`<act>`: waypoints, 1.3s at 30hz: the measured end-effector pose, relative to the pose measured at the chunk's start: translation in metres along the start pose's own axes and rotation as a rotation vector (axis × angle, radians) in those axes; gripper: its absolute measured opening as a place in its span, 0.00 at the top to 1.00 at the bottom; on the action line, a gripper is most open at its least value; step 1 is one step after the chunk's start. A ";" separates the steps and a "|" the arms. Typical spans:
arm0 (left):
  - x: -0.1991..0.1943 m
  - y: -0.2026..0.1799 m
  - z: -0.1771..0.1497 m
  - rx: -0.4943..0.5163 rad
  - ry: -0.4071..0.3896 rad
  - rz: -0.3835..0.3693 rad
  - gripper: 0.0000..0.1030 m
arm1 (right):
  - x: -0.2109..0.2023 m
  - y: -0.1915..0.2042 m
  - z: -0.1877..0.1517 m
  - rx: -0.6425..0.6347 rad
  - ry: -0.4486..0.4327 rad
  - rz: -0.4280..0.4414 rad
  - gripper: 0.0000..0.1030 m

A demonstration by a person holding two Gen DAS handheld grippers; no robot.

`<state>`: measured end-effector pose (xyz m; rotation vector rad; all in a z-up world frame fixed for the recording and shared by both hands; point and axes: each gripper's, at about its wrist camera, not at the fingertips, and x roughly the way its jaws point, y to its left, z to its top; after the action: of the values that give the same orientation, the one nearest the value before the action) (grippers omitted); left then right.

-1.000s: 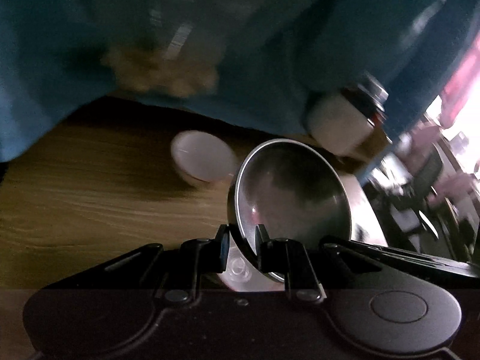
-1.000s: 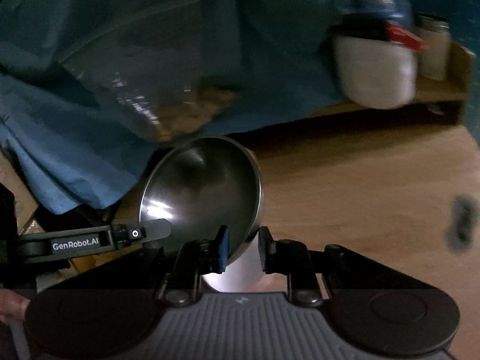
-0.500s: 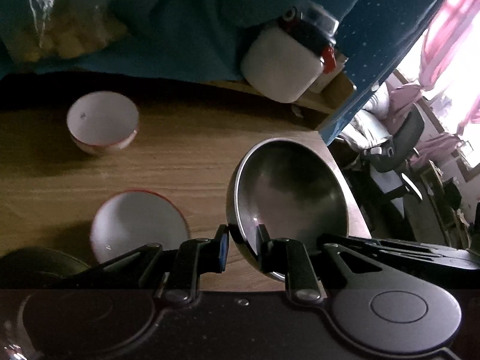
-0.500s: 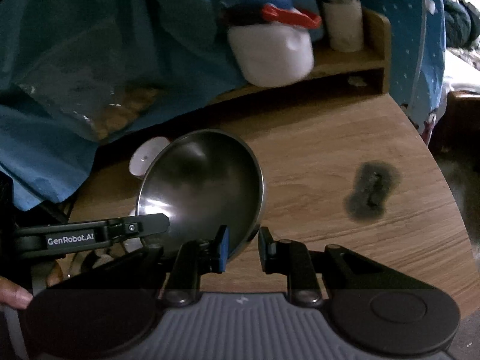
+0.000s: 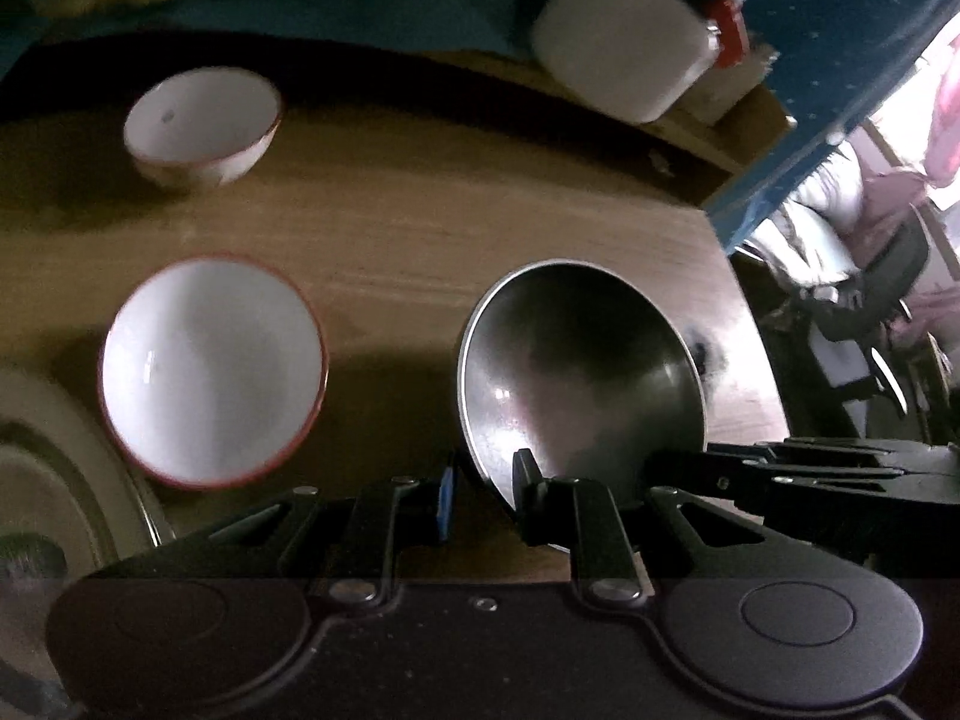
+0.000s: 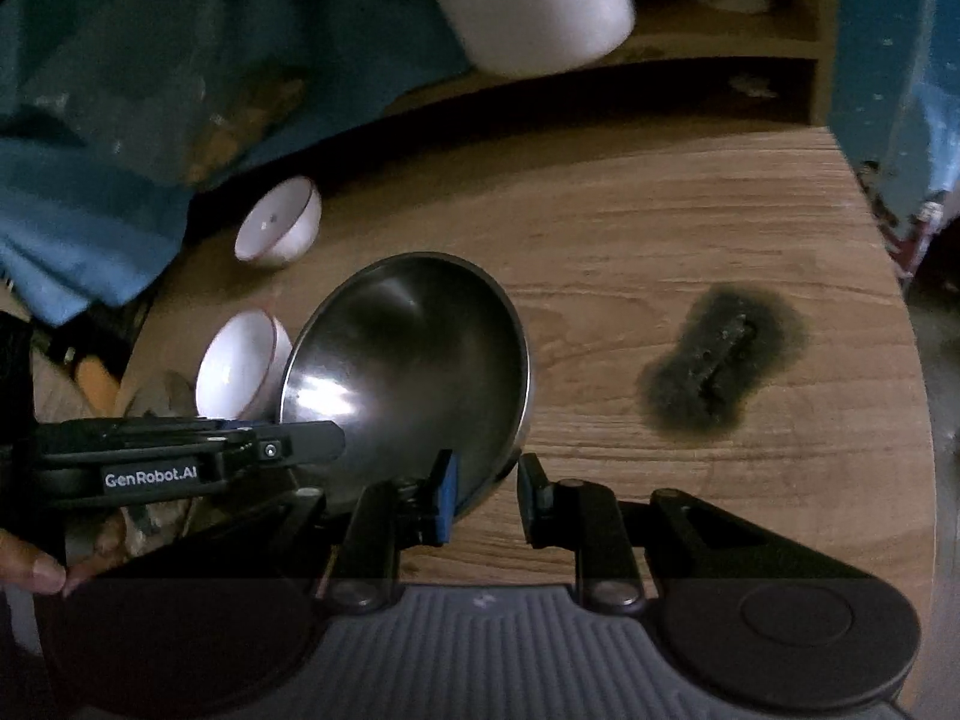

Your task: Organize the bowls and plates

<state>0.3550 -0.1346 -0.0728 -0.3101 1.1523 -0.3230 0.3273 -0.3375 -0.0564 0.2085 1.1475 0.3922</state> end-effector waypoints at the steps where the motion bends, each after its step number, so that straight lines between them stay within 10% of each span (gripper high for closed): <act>1: -0.001 0.000 -0.002 -0.017 -0.009 0.007 0.79 | 0.002 -0.002 0.002 -0.017 0.013 0.012 0.76; 13: -0.010 0.002 -0.013 -0.169 -0.059 0.080 0.70 | 0.010 -0.009 0.030 -0.166 0.081 0.145 0.66; 27: -0.064 0.008 -0.007 -0.014 -0.171 0.124 0.01 | 0.001 0.010 0.044 -0.177 -0.014 0.139 0.17; 39: -0.095 0.078 0.023 -0.010 -0.209 0.208 0.01 | 0.003 0.071 0.052 -0.209 -0.125 0.128 0.00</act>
<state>0.3483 -0.0233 -0.0161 -0.2243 0.9706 -0.0994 0.3625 -0.2697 -0.0126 0.1216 0.9656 0.6012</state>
